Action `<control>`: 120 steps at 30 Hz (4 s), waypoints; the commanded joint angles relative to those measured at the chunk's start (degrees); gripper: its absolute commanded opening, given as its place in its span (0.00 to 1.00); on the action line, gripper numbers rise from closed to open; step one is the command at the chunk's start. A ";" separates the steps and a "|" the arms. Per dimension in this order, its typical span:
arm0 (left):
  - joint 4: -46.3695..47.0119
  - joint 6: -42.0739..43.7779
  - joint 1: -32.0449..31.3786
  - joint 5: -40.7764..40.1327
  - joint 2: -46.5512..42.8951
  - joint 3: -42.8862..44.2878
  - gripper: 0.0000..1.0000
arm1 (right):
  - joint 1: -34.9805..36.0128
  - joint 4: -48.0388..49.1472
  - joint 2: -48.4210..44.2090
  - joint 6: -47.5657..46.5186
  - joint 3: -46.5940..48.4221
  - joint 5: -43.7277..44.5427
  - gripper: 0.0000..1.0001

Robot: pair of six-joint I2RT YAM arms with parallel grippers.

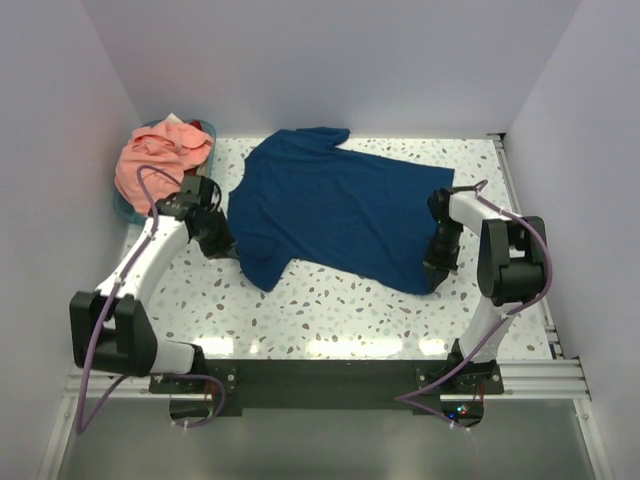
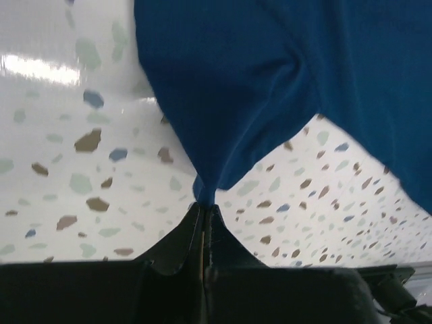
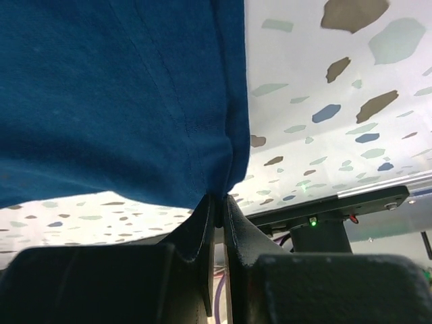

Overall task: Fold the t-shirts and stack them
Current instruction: Fold the tshirt

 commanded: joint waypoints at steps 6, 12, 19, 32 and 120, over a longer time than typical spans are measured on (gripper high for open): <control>8.76 7.42 -0.07 -1.55 17.77 22.27 0.00 | -3.02 0.27 -0.03 1.72 8.71 -0.80 0.00; 10.18 10.41 -0.07 1.53 29.38 35.29 0.00 | -3.37 0.44 4.45 2.42 16.01 -2.55 0.00; 10.26 11.82 0.37 5.13 41.76 49.63 0.00 | -4.42 0.53 9.29 3.39 22.51 -3.35 0.00; 11.22 11.82 1.51 8.12 51.62 65.73 0.00 | -9.26 0.27 13.16 4.27 30.77 -3.35 0.00; 22.65 13.76 4.67 -0.05 50.22 47.29 0.61 | -9.17 16.88 5.60 6.99 14.18 -5.11 0.49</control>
